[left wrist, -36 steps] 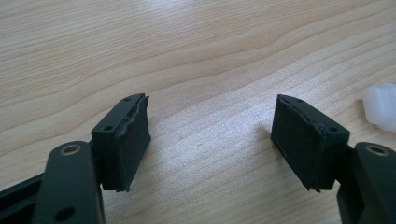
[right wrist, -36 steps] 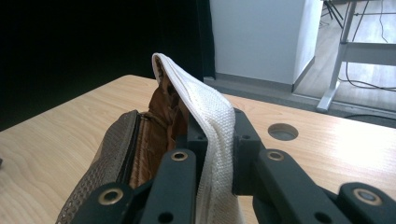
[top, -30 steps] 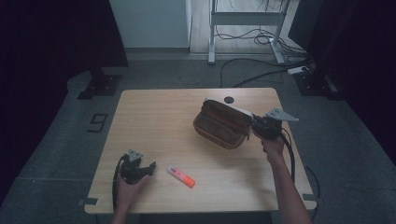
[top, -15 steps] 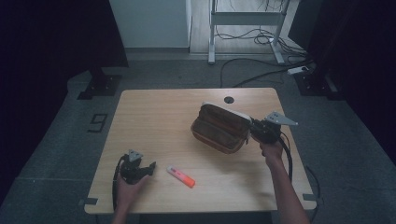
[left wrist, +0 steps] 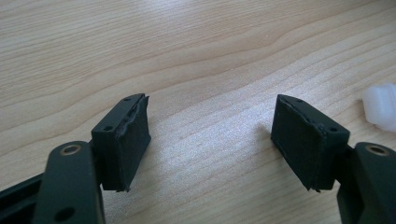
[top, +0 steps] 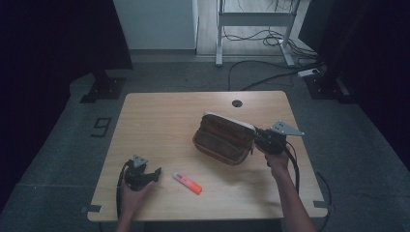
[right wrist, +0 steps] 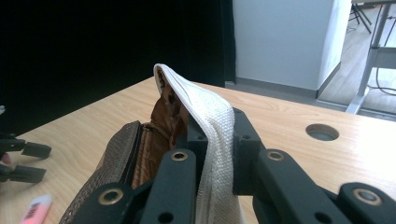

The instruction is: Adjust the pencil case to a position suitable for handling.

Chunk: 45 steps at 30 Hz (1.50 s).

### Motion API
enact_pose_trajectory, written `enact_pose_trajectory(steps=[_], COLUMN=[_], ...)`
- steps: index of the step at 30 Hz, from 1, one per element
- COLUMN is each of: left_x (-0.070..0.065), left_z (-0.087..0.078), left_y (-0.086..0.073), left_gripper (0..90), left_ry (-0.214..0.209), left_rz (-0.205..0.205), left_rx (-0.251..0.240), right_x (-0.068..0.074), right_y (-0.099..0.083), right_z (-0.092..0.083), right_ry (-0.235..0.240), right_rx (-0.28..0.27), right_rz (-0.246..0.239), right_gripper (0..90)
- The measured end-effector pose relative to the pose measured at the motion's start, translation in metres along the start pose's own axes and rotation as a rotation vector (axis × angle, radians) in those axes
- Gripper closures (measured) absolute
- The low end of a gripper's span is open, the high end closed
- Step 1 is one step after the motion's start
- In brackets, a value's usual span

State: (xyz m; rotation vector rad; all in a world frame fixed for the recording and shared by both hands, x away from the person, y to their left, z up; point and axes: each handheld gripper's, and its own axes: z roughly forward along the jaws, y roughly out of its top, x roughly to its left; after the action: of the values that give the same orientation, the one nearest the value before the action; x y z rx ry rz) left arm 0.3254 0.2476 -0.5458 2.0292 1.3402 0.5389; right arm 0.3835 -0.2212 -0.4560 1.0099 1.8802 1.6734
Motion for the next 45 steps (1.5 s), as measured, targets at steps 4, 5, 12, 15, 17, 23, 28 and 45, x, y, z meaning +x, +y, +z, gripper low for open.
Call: enact_pose_trajectory(steps=[4, 5, 12, 15, 17, 23, 28, 45], left_x=[0.0, 0.0, 0.0, 0.0, 0.0, 0.0, 0.0, 0.0], left_z=[0.0, 0.0, 0.0, 0.0, 0.0, 0.0, 0.0, 0.0], left_y=[0.0, 0.0, 0.0, 0.0, 0.0, 0.0, 0.0, 0.0], left_gripper=[27.5, 27.5, 27.5, 27.5, 27.5, 27.5, 27.5, 27.5], left_ry=[0.0, 0.0, 0.0, 0.0, 0.0, 0.0, 0.0, 0.0], left_rz=[0.0, 0.0, -0.001, 0.0, 0.0, -0.001, -0.001, 0.0], left_rx=[0.0, 0.0, -0.001, -0.001, -0.001, -0.001, -0.001, -0.001], right_x=[0.007, 0.008, 0.017, 0.019, 0.02, 0.02, 0.017, 0.007], right_y=[-0.003, -0.003, -0.01, -0.013, -0.016, -0.025, -0.029, -0.044], right_z=[0.0, 0.0, 0.001, 0.003, 0.004, 0.007, 0.01, 0.01], right_ry=[0.013, 0.016, 0.034, 0.039, 0.043, 0.047, 0.048, -0.04], right_rx=[-0.001, -0.002, 0.002, 0.011, 0.015, 0.038, 0.075, 0.214], right_rz=[-0.004, -0.006, -0.004, -0.004, -0.005, 0.001, -0.002, -0.051], right_gripper=[80.4, 80.4, 80.4, 80.4, 80.4, 80.4, 80.1, 73.5])
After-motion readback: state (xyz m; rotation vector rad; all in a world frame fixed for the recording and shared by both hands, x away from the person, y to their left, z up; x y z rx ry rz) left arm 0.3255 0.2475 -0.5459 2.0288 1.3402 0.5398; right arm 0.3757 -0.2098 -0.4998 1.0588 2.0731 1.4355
